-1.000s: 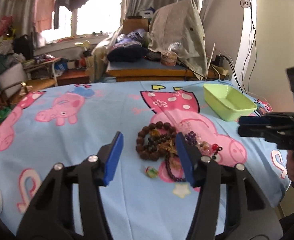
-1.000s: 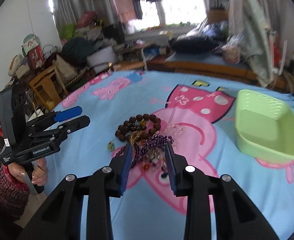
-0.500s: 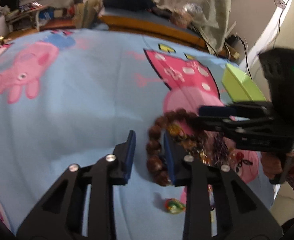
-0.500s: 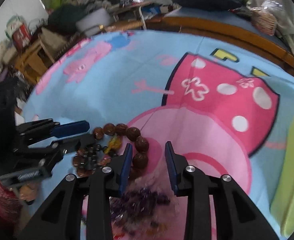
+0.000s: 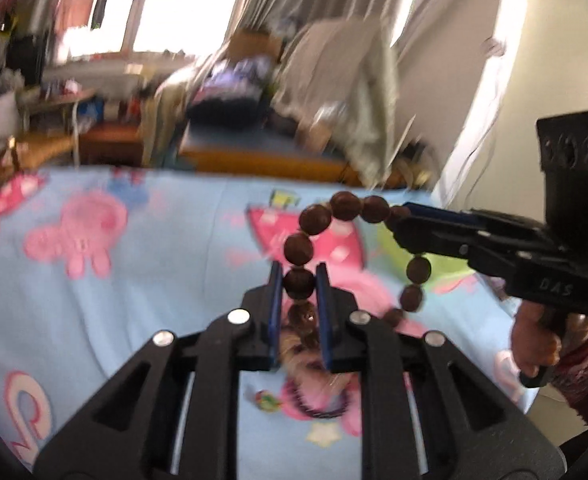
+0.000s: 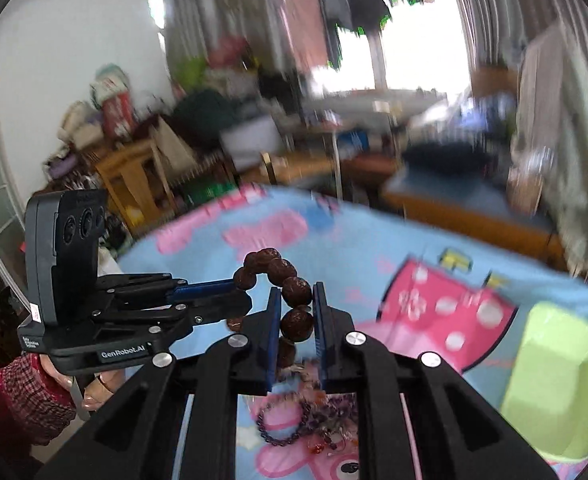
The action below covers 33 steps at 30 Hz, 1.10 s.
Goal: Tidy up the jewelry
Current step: 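Grasp the brown wooden bead bracelet with the left gripper and lift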
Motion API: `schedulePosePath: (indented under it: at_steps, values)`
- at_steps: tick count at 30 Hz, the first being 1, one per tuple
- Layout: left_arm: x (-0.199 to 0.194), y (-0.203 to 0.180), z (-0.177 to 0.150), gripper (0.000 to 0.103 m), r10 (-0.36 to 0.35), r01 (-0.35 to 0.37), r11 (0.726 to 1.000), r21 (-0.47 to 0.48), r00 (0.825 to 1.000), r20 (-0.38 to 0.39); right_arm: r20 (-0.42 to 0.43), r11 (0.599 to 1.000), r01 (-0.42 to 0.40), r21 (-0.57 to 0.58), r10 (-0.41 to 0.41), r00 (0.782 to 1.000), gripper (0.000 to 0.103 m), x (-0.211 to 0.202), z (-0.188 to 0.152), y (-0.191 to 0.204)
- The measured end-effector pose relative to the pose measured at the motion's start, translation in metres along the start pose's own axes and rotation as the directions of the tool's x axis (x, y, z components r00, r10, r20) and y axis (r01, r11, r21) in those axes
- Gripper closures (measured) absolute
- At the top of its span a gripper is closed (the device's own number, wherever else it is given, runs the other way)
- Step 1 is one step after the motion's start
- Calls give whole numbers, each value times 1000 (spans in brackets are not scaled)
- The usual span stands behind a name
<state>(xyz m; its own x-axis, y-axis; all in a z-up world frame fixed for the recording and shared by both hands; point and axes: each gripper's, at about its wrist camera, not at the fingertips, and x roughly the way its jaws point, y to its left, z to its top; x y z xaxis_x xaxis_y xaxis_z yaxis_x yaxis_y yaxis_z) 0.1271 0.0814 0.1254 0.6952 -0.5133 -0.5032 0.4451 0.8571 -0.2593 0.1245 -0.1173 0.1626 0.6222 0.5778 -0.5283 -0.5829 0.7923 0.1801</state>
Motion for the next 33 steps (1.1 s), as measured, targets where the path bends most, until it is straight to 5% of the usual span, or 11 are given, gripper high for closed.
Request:
schedulePosePath:
  at_steps: [4,8,15,19,24,27,29,31,32,33]
  values:
    - [-15,-28,20,88,-26,24,999,48,999,40,75,1000,17,-11,-16,997,103,-22,17,0]
    - [12,-58,43,88,-61,59,994,88,998,22,97,995,98,23,-99,990,103,-41,21,-42]
    - [152,-123,63,88,-201,211,976,53,968,-151,-28,911,325,255,-329,944,103,-45,-28,-187]
    - [222,-157,58,88,-186,203,978,56,957,-221,-97,854,384,351,-375,922,103,-40,-62,-244]
    - [259,-182,53,79,-100,132,985,107,960,-263,-127,796,404,451,-391,912,103,-35,-95,-271]
    - [246,-172,60,77,-79,106,990,97,965,-251,-90,777,338,531,-345,934,103,-46,-97,-272]
    - [210,-155,72,77,-101,120,988,101,979,-180,2,800,271,536,-322,947,103,-69,-90,-253]
    - [167,-130,76,77,-70,83,989,121,991,-112,112,842,213,496,-306,946,88,-94,-83,-228]
    - [150,-118,75,77,-43,55,991,126,995,-95,150,854,192,483,-297,943,52,-102,-83,-216]
    - [132,-103,70,77,-5,16,992,129,997,-81,190,867,168,468,-284,940,32,-110,-85,-201]
